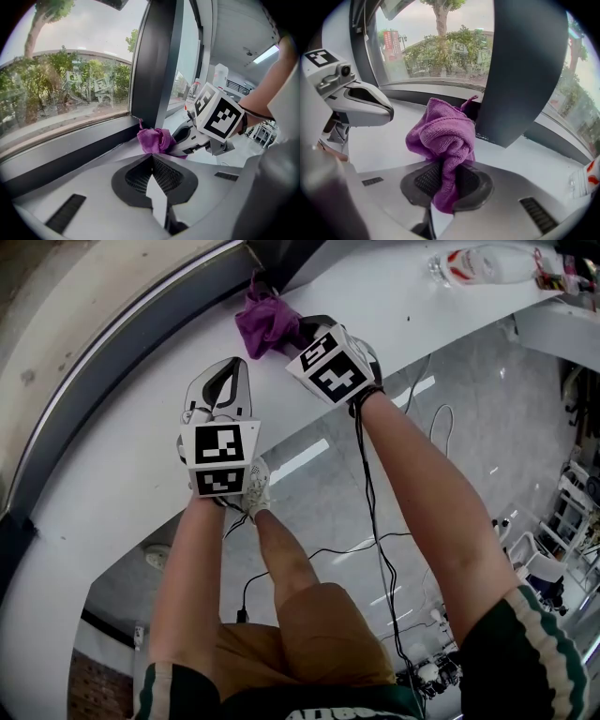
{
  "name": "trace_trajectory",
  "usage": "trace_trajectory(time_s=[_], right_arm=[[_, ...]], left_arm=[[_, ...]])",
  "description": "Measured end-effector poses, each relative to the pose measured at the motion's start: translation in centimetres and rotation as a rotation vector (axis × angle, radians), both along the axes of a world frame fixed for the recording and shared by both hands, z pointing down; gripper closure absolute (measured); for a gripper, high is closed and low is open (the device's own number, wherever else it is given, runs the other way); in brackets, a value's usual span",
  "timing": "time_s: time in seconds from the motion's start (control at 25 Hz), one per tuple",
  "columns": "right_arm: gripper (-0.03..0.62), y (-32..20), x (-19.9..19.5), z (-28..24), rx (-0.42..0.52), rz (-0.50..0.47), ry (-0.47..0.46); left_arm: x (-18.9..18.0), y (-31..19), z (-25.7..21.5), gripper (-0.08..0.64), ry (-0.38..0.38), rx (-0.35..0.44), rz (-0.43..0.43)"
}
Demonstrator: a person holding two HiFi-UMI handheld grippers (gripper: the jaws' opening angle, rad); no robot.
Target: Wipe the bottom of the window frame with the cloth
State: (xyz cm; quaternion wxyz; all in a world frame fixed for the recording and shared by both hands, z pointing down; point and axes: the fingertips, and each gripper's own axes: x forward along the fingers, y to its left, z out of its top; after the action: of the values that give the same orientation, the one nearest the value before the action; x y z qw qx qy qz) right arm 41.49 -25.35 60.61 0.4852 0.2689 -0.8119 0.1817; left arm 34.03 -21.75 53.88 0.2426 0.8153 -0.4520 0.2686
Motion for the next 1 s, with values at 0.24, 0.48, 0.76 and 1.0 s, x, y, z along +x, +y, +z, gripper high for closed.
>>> trace_trajectory(time_s=[0.24,0.48,0.76,1.0], right_arm=[[0.531,1.5,0.6,0.1,0.003,0.002,0.011],[0.531,3.4,1.8,0.2,0.006,0.022,0.013],[0.531,5.0,2.3,0.1,-0.012,0.080,-0.006],[0.531,6.0,2.7,0.1,-0.021,0.114,-0.011]], left_arm=[[-0.4,0.7,-0.1,0.551,0.000,-0.003,-0.003],[-0.1,2.1,0.2,0.551,0.003,-0.012,0.002],[-0.4,2.5,0.1,0.551,0.005,-0.021,0.007],[-0.5,3.5,0.6,0.551,0.003,-0.033,0.010]])
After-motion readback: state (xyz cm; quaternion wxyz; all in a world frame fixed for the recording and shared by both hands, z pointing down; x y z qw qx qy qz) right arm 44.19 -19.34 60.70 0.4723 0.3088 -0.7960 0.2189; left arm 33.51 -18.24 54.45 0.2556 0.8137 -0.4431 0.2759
